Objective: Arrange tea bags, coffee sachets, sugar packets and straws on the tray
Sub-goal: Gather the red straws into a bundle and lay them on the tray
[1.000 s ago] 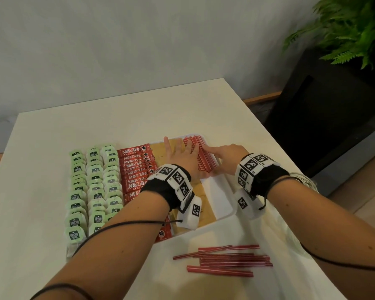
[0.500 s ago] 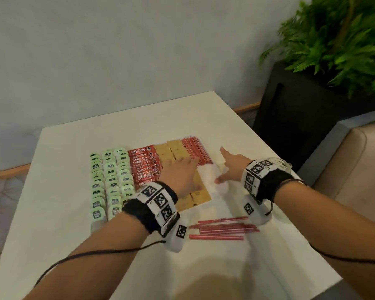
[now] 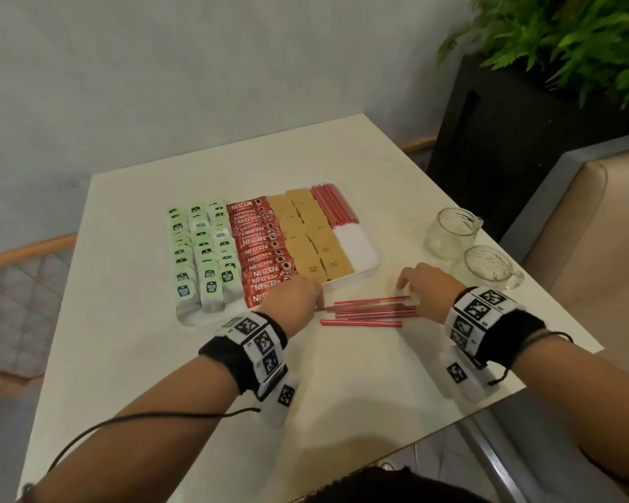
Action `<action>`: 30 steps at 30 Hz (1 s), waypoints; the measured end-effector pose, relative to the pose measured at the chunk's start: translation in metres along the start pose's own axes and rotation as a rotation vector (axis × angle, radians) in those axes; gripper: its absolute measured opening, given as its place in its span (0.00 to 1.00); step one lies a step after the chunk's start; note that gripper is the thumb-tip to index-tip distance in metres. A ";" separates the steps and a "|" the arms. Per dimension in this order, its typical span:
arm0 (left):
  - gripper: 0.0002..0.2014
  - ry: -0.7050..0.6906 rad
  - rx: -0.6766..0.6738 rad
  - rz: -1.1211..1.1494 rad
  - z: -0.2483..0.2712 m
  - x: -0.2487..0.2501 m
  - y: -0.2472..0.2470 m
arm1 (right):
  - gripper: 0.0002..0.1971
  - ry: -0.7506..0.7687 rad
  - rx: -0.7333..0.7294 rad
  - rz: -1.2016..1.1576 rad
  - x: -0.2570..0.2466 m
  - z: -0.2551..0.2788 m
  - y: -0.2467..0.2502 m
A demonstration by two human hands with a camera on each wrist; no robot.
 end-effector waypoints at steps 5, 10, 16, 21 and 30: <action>0.12 0.021 0.048 0.121 -0.006 0.021 0.004 | 0.19 0.033 0.074 -0.122 -0.022 -0.002 0.001; 0.29 -0.093 -0.018 -0.094 -0.001 0.052 -0.006 | 0.36 0.116 0.010 -0.080 -0.037 0.006 -0.009; 0.08 -0.087 -0.064 -0.253 -0.004 0.071 0.006 | 0.17 0.109 0.015 -0.118 -0.042 0.005 -0.010; 0.05 -0.099 -0.097 -0.355 -0.003 0.082 0.009 | 0.13 0.078 0.041 -0.072 -0.043 0.010 -0.015; 0.13 -0.161 -0.073 -0.315 -0.003 0.084 -0.010 | 0.14 0.116 0.056 0.010 -0.048 0.018 -0.025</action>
Point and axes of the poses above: each hand's wrist, its own z-axis away from the middle knuckle, its own y-axis out of the back of the hand, x = y × z, the point moved 5 cm from there along -z, towards the middle knuckle, and after that the axes turned 3 degrees about x, right-handed, at the moved point
